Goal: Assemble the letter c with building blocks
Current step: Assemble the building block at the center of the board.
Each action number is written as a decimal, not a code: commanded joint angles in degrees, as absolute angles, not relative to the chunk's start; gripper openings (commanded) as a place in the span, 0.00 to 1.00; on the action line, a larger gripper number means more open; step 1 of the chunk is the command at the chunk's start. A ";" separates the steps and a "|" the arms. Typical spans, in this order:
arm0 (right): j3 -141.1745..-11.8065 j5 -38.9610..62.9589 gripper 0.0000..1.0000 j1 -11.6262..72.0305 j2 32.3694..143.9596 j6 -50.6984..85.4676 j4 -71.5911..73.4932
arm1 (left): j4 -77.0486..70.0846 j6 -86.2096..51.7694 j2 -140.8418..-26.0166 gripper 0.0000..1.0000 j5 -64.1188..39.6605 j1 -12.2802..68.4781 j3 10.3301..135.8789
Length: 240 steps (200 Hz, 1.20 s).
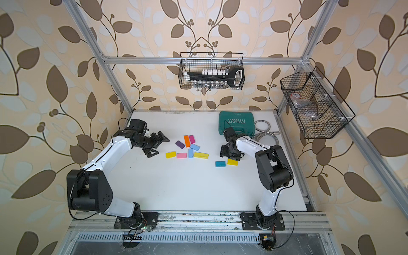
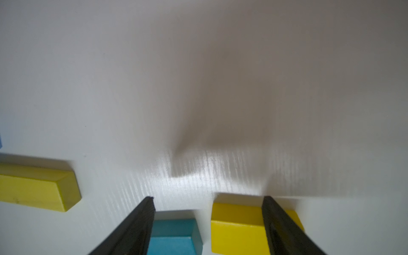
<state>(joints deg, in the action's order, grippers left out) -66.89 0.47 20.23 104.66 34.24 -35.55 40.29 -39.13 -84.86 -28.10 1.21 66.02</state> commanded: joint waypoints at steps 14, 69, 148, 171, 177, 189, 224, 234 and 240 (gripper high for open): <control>-67.30 2.48 0.75 21.45 105.45 34.00 -35.31 | 39.46 -39.62 -83.84 0.99 -28.04 2.04 67.41; -66.00 2.54 0.75 22.32 104.44 34.49 -34.85 | 39.20 -39.81 -83.82 0.99 -28.04 2.15 67.29; -67.23 2.89 0.75 22.89 102.71 34.95 -35.56 | 39.22 -39.73 -83.85 0.99 -28.04 2.29 67.45; -67.79 0.94 0.77 22.64 99.53 34.68 -37.35 | 39.64 -39.55 -83.65 0.99 -28.04 2.29 67.81; -67.49 0.62 0.77 22.27 98.71 34.63 -37.60 | 39.64 -39.51 -83.66 0.99 -28.04 2.31 67.85; -66.68 0.61 0.78 21.57 97.40 34.54 -37.90 | 39.64 -39.55 -83.56 0.99 -28.04 2.29 67.94; -62.44 1.05 0.84 18.19 94.95 34.50 -37.84 | 39.73 -39.44 -83.76 0.99 -28.13 2.33 68.20; -61.55 1.60 0.85 17.31 94.75 34.44 -37.70 | 39.77 -39.46 -83.78 0.99 -28.13 2.33 68.28; -61.15 1.79 0.85 17.09 94.64 34.36 -37.58 | 39.81 -39.46 -83.92 0.99 -28.20 2.39 68.29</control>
